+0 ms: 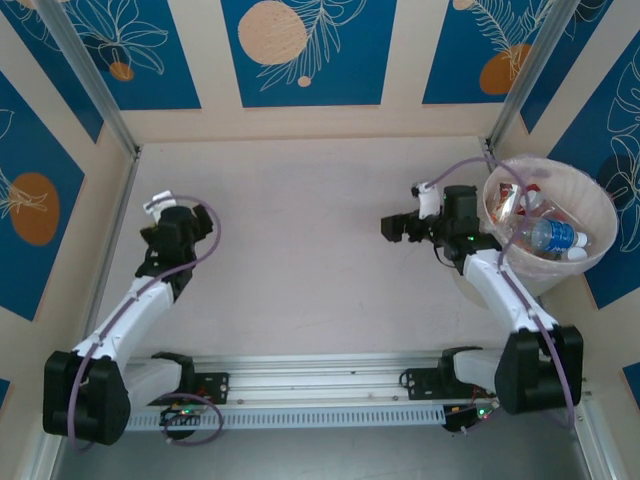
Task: Put the plastic bottles in the bin
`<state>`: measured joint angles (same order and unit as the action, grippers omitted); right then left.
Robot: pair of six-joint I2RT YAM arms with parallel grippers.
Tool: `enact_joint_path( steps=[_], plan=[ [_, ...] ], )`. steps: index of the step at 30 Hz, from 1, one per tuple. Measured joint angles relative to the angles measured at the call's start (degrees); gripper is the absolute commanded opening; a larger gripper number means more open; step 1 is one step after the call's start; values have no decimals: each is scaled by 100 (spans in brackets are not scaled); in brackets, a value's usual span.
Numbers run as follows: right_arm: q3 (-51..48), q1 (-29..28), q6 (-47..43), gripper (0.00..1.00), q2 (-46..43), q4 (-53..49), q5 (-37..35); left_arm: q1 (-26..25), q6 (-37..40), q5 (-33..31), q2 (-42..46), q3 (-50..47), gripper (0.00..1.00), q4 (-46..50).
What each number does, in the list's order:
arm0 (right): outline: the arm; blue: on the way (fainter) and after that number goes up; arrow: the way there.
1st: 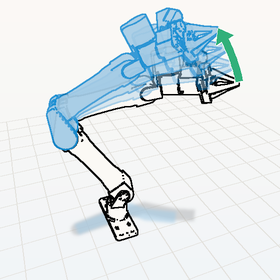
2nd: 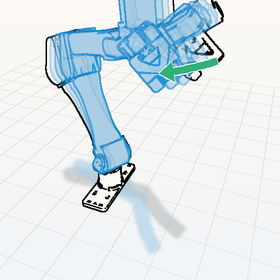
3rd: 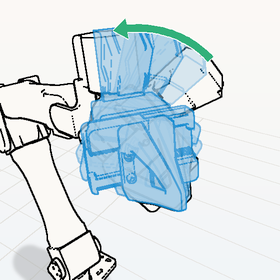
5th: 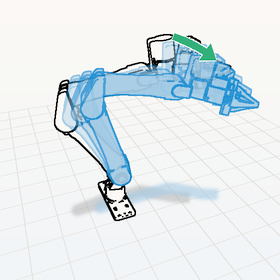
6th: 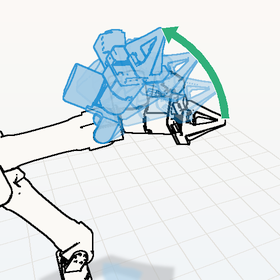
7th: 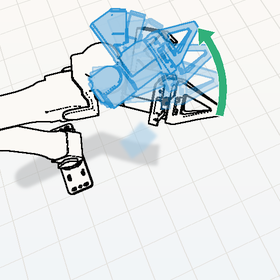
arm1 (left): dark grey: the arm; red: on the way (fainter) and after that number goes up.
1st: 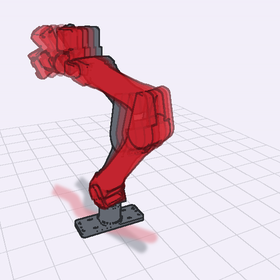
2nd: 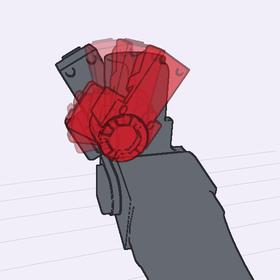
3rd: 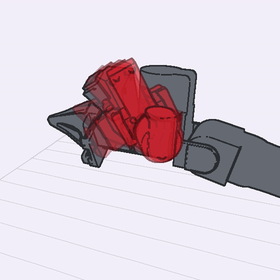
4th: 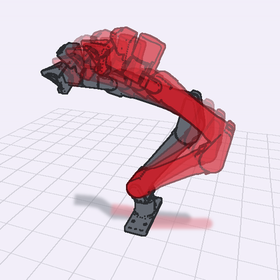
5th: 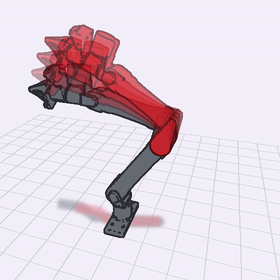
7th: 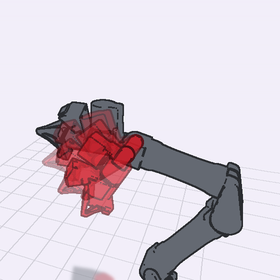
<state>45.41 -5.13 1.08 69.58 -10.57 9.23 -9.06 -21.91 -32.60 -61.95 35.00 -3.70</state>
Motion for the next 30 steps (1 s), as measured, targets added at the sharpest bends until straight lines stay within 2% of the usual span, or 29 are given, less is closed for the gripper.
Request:
enact_joint_path(
  steps=[3,7,11,17,21,26,30],
  plan=[
    [-245,101,-114,99,466,363,-44,199,4,-358,-20,-544,100,-240],
    [-555,350,-70,100,831,1102,-245,455,205,-372,-358,-911,100,-813],
    [-870,555,61,100,1150,1893,-490,590,741,278,-1187,-946,100,-1633],
    [-1233,737,177,100,1370,2959,-437,590,1532,1421,-2096,-986,100,-2865],
    [-1526,796,262,100,1486,3998,-282,577,1967,2199,-2479,-1497,100,-4245],
    [-2107,787,339,99,1633,5115,-243,452,2070,1998,-2629,-1547,100,-4398],
    [-2175,750,361,100,1725,5329,-398,400,2103,1878,-2629,-1493,100,-4542]
  ],
)
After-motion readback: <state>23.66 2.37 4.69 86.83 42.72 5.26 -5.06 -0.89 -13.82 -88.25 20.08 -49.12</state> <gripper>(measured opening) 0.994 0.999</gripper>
